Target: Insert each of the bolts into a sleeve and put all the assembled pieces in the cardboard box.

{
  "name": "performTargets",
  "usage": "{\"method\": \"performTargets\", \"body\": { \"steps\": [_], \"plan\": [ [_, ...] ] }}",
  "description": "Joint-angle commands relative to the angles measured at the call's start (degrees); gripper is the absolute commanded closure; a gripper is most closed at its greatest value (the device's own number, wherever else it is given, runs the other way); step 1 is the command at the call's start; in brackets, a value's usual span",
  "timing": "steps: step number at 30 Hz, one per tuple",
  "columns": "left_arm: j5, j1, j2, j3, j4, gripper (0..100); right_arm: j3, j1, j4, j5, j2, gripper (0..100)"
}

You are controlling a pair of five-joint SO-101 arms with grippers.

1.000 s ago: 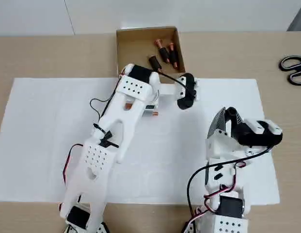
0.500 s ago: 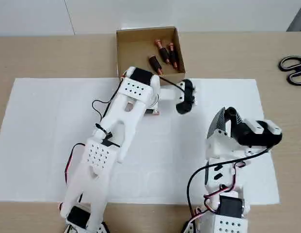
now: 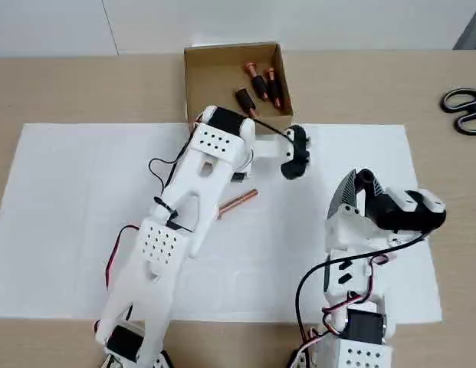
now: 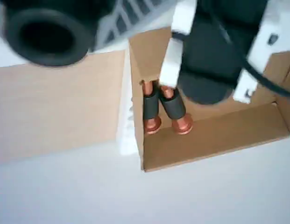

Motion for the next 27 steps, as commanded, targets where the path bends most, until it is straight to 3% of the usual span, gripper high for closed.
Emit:
{"method": "performTargets", "body": {
  "steps": [1, 5, 10, 27],
  "plan": [
    [4.4, 0.79, -0.7, -8.57, 1.49, 99, 0.26, 0.31, 0.04, 0.35, -1.36, 99.5],
    [5.63, 0.53, -0.7, -10.77, 2.64, 98, 0.26, 0.31, 0.04, 0.35, -1.36, 99.5],
    [8.09, 0.44, -0.7, -10.77, 2.64, 89, 0.26, 0.31, 0.04, 0.35, -1.36, 99.5],
    [5.01, -2.99, 3.87, -10.59, 2.64, 89, 0.26, 0.4, 0.04, 0.35, -1.36, 99.5]
  ]
}}
